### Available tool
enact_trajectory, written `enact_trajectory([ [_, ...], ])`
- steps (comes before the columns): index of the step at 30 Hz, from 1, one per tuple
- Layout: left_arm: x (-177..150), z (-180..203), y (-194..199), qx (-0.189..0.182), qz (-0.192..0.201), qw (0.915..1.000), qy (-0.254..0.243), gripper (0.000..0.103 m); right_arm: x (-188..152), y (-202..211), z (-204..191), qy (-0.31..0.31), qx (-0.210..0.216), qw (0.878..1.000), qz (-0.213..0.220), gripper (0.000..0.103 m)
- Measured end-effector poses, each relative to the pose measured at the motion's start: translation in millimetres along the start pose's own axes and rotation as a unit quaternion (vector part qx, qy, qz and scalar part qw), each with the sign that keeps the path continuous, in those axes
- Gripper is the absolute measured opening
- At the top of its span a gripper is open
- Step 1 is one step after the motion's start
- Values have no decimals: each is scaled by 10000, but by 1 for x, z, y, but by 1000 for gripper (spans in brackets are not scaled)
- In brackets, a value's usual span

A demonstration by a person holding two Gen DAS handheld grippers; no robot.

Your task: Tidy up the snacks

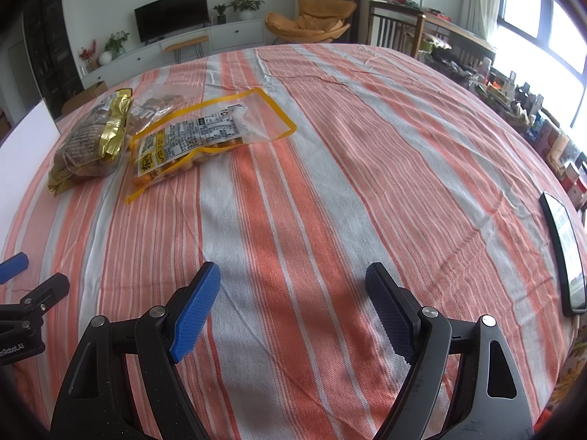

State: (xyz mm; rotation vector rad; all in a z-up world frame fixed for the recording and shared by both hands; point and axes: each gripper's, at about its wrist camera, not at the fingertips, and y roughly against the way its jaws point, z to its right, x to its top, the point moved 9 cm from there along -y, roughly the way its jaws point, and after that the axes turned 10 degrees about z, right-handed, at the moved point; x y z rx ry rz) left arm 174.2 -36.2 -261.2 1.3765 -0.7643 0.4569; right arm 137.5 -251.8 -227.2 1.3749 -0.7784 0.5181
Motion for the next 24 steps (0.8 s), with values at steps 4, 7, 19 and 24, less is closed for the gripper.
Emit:
enact_trajectory([
  [4,0,0,0,-6,-1,10000,-8,103,0,0,0,-1,0,10000,0,84],
  [7,1,3,-3,-175,-272,9994,-155,103,0,0,0,-2,0,10000,0,84],
  [19,94,31,-21,-236,-363,9449,-3245,102,0,0,0,-5,0,10000,0,84],
  [24,116,37,-48,-680,-600,9291,-3586,102,0,0,0,-5,-1,10000,0,84],
])
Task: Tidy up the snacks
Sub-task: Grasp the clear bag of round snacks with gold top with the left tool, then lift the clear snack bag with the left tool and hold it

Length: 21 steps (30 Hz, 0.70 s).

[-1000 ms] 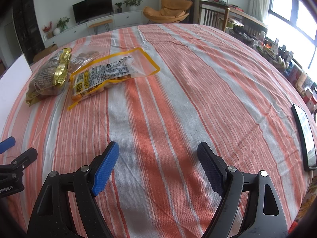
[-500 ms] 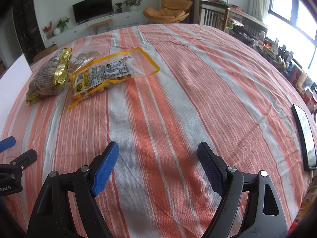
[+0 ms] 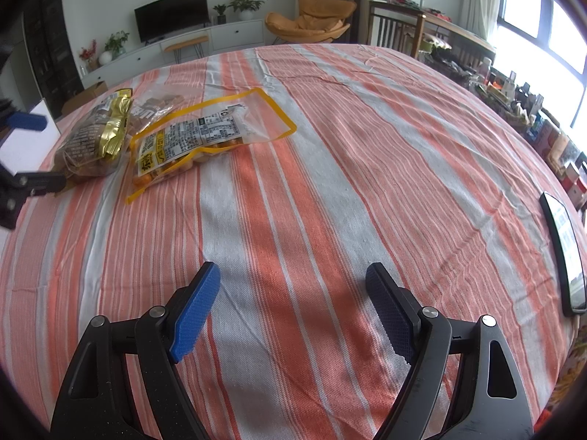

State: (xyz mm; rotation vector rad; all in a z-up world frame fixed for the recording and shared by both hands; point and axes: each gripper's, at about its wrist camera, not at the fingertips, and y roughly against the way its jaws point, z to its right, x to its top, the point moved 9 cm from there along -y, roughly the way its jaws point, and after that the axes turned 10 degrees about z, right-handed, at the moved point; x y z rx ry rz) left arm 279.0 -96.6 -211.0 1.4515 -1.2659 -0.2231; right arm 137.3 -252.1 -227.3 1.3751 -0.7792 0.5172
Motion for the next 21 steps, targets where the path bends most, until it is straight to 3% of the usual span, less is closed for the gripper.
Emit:
enact_trajectory([
  [3,12,-4,-10,-85,116,9998,-111,102,0,0,0,0,-1,10000,0,84],
  [7,24,3,-26,-627,173,9976,239,102,0,0,0,1,3,10000,-2,85],
  [8,22,8,-30,-751,82,9967,300,99,0,0,0,-1,4,10000,-2,85],
  [9,19,12,-32,-851,2,9958,347,80,0,0,0,-2,9,10000,-2,85],
  [11,16,15,-34,-787,-34,9961,410,72,0,0,-1,-3,9,10000,-3,85],
  [13,11,16,-25,-890,10,9933,732,67,0,0,-1,-4,9,10000,-3,85],
  [16,-7,14,-2,-648,61,9870,1468,66,0,0,-1,-3,7,10000,-3,85],
  [17,-18,14,10,-599,45,9788,1958,66,-1,0,-1,-3,7,10000,-3,85],
  [19,-49,22,32,-653,-132,9484,3100,66,-1,0,-1,-4,6,10000,-3,85],
  [21,-78,35,49,-707,-277,9219,3799,67,-1,0,-1,-4,6,10000,-3,85],
])
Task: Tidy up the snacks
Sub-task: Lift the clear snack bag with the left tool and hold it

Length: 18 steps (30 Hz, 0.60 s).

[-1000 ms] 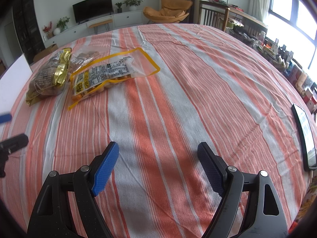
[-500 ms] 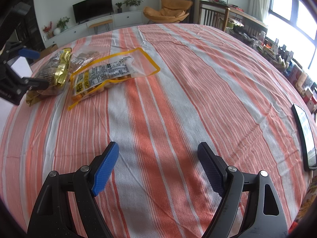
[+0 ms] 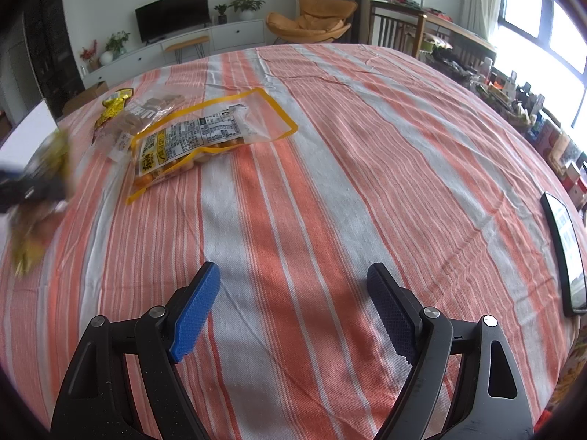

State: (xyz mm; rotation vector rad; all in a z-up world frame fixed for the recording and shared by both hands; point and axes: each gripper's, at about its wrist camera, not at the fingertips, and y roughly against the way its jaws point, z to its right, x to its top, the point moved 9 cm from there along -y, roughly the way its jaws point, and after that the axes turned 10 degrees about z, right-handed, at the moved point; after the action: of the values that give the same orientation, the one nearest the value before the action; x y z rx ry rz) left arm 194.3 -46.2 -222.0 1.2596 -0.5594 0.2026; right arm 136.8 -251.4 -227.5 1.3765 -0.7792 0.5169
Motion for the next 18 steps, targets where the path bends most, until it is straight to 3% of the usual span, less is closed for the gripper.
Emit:
enact_trajectory([
  [2,-27,-1,12,72,133,9997,189,68,0,0,0,0,-1,10000,0,85],
  [4,-40,-3,17,336,443,9984,99,76,0,0,0,0,-1,10000,-1,85],
  [6,-46,-5,15,467,678,9966,89,98,0,0,0,-3,0,10000,0,85],
  [11,-45,-17,-7,483,1016,9931,345,100,0,0,0,-6,4,10000,0,85],
  [14,-42,-24,-6,748,1214,9896,208,101,0,0,0,-6,1,10000,1,85],
  [16,-42,-29,-10,1150,1262,9853,47,102,0,0,0,-4,0,10000,0,85],
  [18,-40,-32,-12,1224,1325,9835,140,103,-1,0,0,-3,-3,10000,-1,85],
])
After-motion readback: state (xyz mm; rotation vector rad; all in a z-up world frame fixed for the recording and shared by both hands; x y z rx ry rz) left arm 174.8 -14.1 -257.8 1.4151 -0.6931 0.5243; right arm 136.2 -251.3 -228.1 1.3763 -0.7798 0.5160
